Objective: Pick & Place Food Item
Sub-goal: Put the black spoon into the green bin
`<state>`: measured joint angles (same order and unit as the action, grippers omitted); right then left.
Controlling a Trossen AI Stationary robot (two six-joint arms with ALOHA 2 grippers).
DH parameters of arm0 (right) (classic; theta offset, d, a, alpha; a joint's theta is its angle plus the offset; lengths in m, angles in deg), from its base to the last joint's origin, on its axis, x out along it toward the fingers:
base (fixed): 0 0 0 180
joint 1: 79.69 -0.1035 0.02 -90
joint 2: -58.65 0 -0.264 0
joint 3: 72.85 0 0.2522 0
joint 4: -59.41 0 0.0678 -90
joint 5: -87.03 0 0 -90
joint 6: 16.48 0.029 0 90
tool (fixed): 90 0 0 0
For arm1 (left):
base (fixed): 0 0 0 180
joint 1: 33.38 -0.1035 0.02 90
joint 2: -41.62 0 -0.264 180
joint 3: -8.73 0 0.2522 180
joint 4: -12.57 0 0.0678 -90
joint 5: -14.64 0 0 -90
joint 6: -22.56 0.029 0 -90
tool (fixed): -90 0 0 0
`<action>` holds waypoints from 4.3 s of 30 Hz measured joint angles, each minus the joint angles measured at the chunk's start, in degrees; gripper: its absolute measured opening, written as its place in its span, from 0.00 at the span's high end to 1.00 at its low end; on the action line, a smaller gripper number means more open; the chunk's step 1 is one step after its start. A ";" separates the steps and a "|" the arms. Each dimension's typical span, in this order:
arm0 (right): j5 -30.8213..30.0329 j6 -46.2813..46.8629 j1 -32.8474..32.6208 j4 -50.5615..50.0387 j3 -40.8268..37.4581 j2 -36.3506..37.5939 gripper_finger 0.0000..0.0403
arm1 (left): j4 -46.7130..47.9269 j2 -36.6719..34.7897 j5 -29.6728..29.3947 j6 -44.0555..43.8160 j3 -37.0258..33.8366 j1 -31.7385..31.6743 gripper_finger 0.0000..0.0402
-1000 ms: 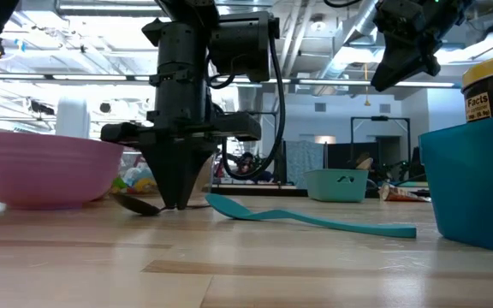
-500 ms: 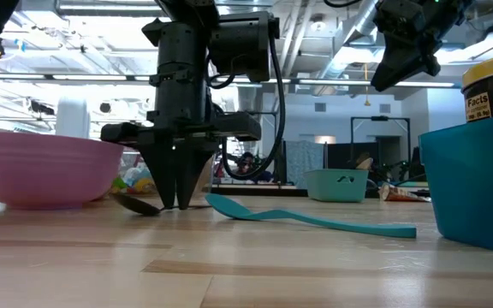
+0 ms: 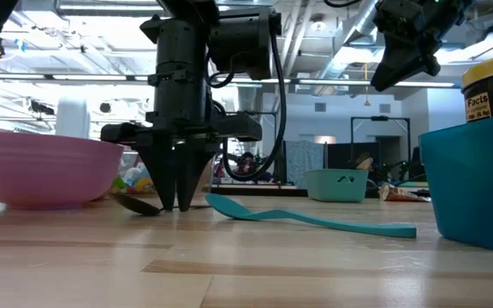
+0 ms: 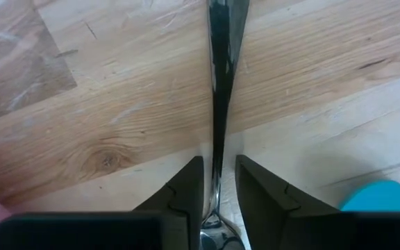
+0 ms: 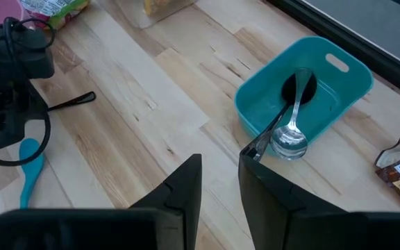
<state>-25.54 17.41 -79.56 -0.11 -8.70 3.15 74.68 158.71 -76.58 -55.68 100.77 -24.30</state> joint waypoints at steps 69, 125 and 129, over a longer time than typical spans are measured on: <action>16.17 9.72 10.41 21.31 -0.02 0.00 0.77 | -31.96 -13.09 -37.50 21.03 -0.28 -4.39 0.99; 21.10 6.64 14.27 39.41 -0.02 -12.81 0.70 | -43.15 -12.98 -30.27 25.77 -0.26 -5.96 1.00; 21.11 6.64 14.27 40.94 -0.02 -12.83 0.70 | -42.79 -12.98 -30.25 25.75 -0.26 -5.95 1.00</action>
<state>-4.42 24.05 -65.29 40.82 -8.72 -9.69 31.89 145.74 -106.83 -29.93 100.51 -30.24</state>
